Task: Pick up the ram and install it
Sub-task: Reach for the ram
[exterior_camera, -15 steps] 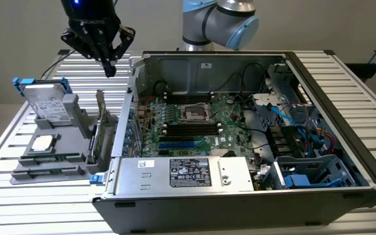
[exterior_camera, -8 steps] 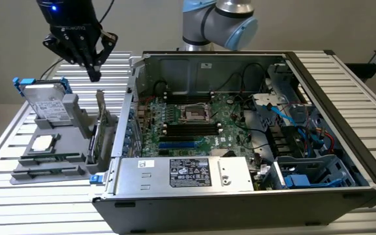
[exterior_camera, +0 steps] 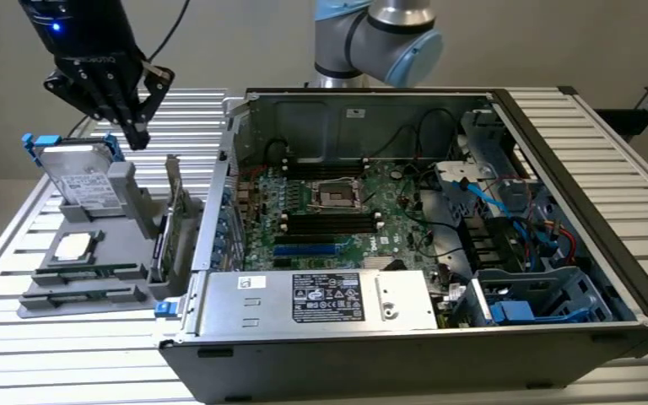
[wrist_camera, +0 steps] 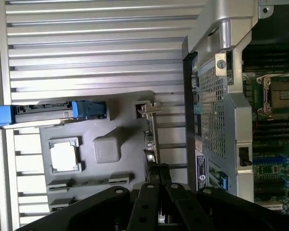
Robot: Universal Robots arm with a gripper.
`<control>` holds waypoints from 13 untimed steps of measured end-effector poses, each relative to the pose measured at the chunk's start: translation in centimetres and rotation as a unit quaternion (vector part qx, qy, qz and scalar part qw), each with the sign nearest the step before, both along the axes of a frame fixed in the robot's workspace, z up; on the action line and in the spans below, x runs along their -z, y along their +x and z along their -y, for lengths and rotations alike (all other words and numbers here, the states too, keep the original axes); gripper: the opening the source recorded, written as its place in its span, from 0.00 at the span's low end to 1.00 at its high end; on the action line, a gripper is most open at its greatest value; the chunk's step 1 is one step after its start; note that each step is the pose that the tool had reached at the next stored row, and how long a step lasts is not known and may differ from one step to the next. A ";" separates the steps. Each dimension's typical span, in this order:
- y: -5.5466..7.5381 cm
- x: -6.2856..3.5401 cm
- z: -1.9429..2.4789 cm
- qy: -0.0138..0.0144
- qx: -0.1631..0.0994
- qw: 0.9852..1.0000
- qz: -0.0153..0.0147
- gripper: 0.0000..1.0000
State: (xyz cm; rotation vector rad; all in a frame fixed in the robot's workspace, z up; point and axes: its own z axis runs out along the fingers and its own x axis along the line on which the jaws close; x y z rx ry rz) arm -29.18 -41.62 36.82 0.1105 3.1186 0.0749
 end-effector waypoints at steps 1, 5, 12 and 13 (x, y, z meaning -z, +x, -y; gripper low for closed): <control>-0.3 0.10 0.14 0.000 0.000 1.000 0.000 0.10; -1.4 0.45 0.74 0.000 0.000 1.000 -0.001 0.10; -3.3 1.01 1.88 0.000 0.000 1.000 -0.007 0.10; -3.6 1.10 2.05 0.000 0.000 1.000 -0.008 0.10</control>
